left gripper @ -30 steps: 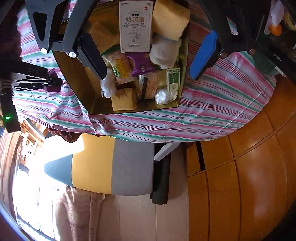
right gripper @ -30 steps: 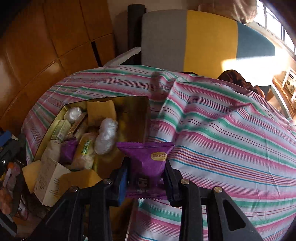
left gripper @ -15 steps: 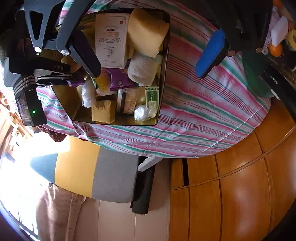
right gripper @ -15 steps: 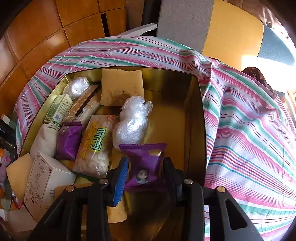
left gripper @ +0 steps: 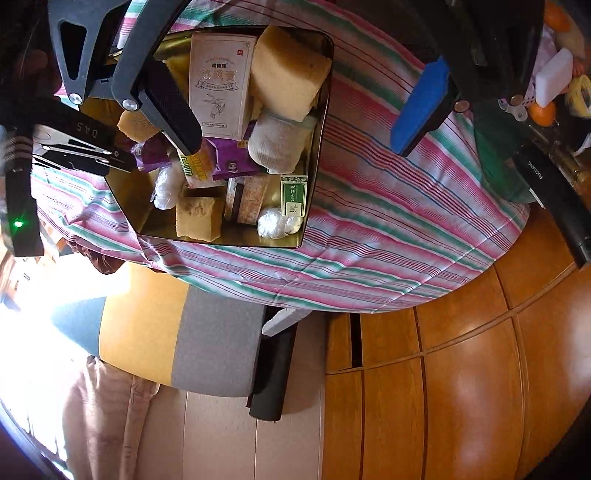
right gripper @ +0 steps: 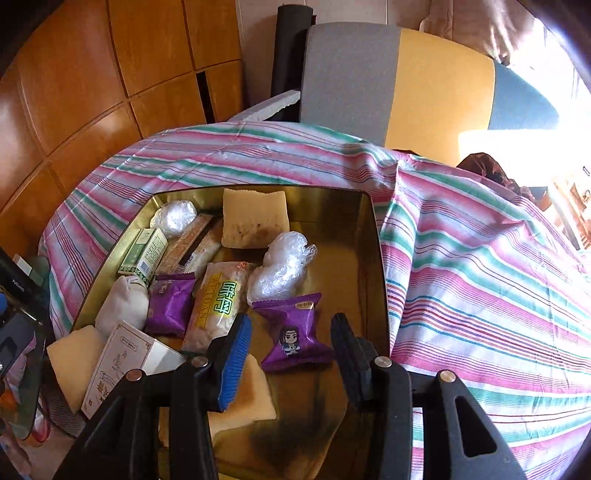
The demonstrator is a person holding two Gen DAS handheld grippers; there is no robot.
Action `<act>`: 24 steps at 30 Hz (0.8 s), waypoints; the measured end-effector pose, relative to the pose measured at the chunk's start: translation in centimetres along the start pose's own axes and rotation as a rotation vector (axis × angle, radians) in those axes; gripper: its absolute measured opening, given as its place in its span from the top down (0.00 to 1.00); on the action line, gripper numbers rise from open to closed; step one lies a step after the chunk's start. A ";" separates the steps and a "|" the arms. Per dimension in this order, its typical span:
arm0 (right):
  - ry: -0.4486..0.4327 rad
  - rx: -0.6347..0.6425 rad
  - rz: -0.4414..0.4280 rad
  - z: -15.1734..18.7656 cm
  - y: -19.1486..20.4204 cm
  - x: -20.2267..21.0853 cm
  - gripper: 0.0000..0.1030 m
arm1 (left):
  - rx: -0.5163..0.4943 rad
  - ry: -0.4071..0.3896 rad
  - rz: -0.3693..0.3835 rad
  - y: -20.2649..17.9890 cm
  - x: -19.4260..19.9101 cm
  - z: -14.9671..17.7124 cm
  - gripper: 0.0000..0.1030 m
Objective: Organize objects
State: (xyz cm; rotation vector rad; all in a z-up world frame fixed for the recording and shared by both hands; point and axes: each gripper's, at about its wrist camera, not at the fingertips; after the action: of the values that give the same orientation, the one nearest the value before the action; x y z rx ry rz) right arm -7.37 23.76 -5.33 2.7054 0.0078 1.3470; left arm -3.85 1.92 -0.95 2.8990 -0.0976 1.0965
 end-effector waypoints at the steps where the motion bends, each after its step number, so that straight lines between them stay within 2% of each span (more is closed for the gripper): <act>1: -0.022 -0.004 0.009 0.2 0.1 0.5 0.56 | -0.001 -0.002 -0.003 0.0 0.2 0.1 0.00; 6: -0.149 -0.052 0.068 2.2 0.4 3.8 0.56 | 0.001 -0.006 -0.005 -0.2 1.2 0.6 0.00; 9: -0.183 -0.077 0.079 3.3 0.2 5.1 0.55 | 0.002 -0.008 -0.003 -0.3 1.8 1.0 0.00; 16: -0.176 -0.099 0.083 5.2 0.3 6.2 0.55 | -0.001 -0.008 0.000 -0.8 2.5 1.8 0.00; 24: -0.170 -0.085 0.083 5.8 0.9 6.3 0.55 | 0.006 -0.009 0.000 -0.8 2.7 2.0 0.00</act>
State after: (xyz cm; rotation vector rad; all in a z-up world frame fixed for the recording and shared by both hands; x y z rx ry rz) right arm 0.97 22.63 -3.72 2.7658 -0.1751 1.1053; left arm -0.49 2.51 -0.69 2.9096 -0.0944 1.0866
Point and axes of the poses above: each gripper's, at about its wrist camera, not at the fingertips, and x roughly against the way its jaws point, y to its left, z to its underside, and after that the axes turned 5 degrees about -z, right-handed
